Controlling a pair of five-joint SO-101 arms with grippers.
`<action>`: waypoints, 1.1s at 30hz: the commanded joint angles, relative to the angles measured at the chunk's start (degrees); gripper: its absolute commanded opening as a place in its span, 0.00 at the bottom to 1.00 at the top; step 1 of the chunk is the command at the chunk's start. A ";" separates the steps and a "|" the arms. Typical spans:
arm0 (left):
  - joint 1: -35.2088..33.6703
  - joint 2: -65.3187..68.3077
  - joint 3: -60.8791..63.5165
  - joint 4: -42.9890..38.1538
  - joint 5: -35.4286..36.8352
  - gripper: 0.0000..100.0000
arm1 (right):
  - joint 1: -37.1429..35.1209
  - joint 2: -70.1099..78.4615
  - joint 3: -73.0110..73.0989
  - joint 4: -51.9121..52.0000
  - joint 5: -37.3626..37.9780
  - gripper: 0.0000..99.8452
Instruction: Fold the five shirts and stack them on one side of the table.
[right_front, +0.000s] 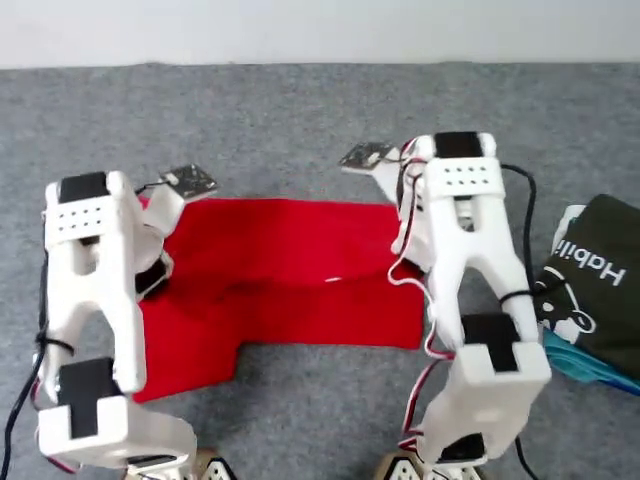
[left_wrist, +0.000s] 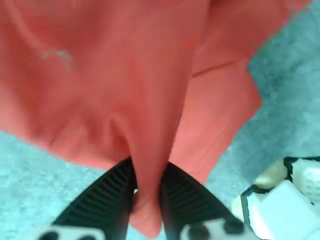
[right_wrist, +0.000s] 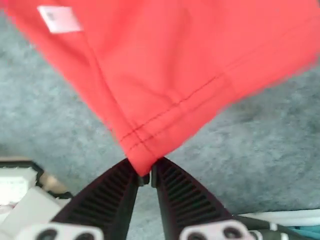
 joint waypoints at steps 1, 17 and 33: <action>-3.08 -3.60 0.31 1.49 -1.93 0.02 | -0.57 -7.34 4.75 2.24 0.09 0.01; -7.21 -13.45 16.84 1.58 -9.93 0.02 | -2.24 -16.75 21.71 -0.22 0.44 0.01; -14.24 -15.12 24.66 1.58 -17.76 0.02 | -2.68 -16.22 24.44 -3.12 0.44 0.01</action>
